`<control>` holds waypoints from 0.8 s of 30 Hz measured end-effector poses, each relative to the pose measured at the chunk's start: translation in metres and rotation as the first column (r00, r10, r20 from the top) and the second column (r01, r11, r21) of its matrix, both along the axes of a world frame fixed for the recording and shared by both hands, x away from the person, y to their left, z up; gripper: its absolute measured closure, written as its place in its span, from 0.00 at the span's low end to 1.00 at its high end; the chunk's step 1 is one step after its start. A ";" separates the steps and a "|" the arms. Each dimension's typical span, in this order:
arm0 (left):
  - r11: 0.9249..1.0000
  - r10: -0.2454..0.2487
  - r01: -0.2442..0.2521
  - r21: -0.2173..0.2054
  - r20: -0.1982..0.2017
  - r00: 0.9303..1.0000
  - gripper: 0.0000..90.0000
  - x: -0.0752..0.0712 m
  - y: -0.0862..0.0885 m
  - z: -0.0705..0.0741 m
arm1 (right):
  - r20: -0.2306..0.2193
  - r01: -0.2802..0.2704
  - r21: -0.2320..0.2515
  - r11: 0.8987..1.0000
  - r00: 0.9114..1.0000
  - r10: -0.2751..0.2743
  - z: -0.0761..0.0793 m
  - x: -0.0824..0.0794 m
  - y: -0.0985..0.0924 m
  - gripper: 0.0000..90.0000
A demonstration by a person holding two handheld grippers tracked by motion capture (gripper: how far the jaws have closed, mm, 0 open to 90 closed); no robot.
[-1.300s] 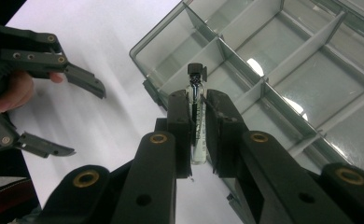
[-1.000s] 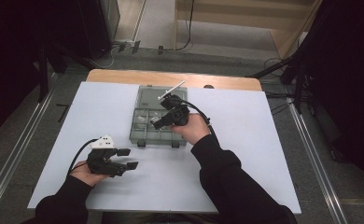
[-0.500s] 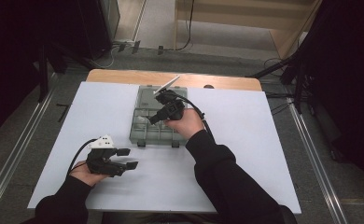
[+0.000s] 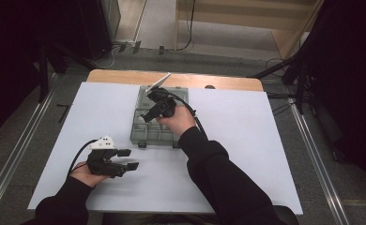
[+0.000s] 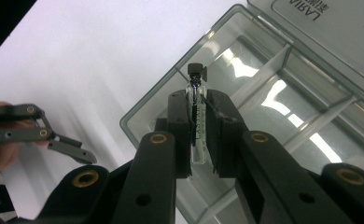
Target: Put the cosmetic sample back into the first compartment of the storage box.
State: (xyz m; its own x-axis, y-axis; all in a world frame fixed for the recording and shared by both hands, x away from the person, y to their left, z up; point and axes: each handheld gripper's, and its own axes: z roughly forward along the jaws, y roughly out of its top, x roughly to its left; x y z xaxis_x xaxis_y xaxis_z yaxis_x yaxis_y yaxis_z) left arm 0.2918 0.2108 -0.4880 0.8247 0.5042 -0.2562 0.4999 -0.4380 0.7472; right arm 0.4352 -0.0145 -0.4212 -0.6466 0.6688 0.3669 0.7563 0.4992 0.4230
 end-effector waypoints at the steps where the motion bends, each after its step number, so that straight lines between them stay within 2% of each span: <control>1: 1.000 0.000 0.000 -0.001 0.002 1.000 0.36 0.000 0.000 0.000 | 0.000 0.004 0.001 1.000 1.000 -0.004 0.000 0.001 0.000 0.91; 8: 1.000 -0.003 0.003 0.001 0.004 1.000 0.36 -0.001 -0.001 0.000 | -0.006 0.024 -0.003 1.000 1.000 -0.024 -0.005 0.006 0.009 0.91; 13: 1.000 -0.005 0.005 0.007 0.004 1.000 0.36 0.000 0.000 0.000 | -0.022 0.047 -0.030 0.998 0.999 -0.047 -0.006 0.012 0.017 0.91; 24: 1.000 -0.012 0.012 -0.006 0.004 1.000 0.36 -0.001 -0.001 0.001 | -0.043 0.084 -0.045 0.995 0.995 -0.086 -0.018 0.023 0.031 0.91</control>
State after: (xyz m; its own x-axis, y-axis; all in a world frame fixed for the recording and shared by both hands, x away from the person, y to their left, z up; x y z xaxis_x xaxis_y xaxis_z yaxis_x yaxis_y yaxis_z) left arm 0.2907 0.2096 -0.4869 0.8316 0.4929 -0.2558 0.4917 -0.4396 0.7516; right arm 0.4586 0.0163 -0.4395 -0.5703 0.7364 0.3641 0.8145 0.4494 0.3669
